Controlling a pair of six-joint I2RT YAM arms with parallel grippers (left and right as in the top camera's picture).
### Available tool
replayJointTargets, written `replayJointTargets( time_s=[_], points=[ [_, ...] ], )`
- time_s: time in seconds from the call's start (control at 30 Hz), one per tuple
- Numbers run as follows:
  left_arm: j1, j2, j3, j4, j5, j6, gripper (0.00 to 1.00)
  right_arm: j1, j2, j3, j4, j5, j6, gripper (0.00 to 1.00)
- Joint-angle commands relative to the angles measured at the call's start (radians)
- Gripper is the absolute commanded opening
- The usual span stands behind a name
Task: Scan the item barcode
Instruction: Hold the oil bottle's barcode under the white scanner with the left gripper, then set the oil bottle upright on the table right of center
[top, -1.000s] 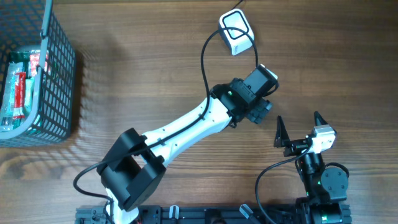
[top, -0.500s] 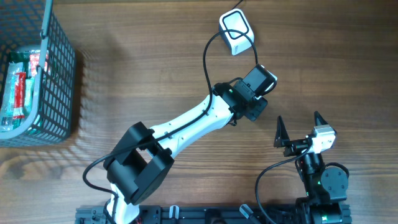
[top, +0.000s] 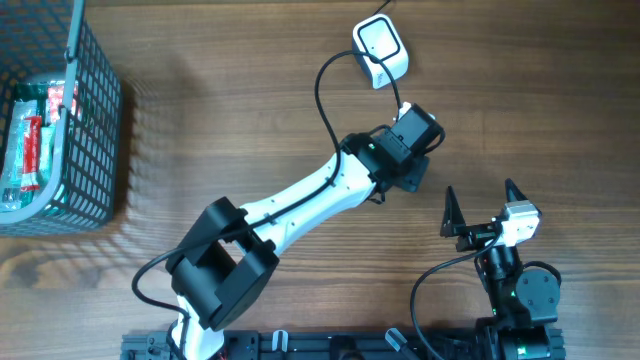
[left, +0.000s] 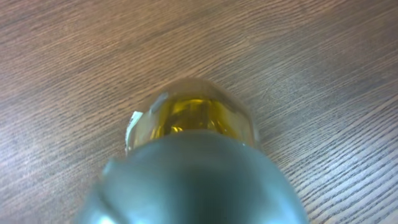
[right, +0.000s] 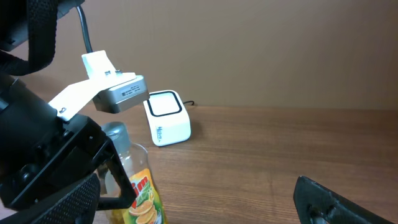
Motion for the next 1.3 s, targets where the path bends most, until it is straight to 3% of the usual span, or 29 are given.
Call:
replayJointTargets(
  time_s=[0.0,0.3,0.4,0.67,1.0,1.1,1.27],
  points=[
    [-0.050,-0.001,-0.008,-0.025,-0.105,-0.058,0.30,-0.005,-0.003,-0.001,0.002,-0.016,-0.009,1.00],
    [-0.098,-0.001,-0.008,-0.040,-0.172,-0.087,0.36,-0.005,-0.003,-0.001,0.002,-0.016,-0.008,0.99],
    [-0.098,-0.001,-0.008,-0.040,-0.172,-0.087,0.77,-0.005,-0.003,-0.001,0.002,-0.016,-0.009,1.00],
    [-0.077,-0.128,0.058,-0.030,-0.175,-0.079,0.96,-0.005,-0.003,-0.001,0.002,-0.016,-0.008,1.00],
    [0.115,-0.463,0.079,-0.006,-0.180,0.035,0.96,-0.005,-0.003,-0.001,0.002,-0.016,-0.009,1.00],
    [0.264,-0.584,0.079,0.024,-0.214,0.162,0.97,-0.005,-0.003,-0.001,0.002,-0.016,-0.008,1.00],
    [0.568,-0.717,0.079,0.117,-0.281,0.266,0.95,-0.005,-0.003,-0.001,0.002,-0.016,-0.008,1.00]
  ],
)
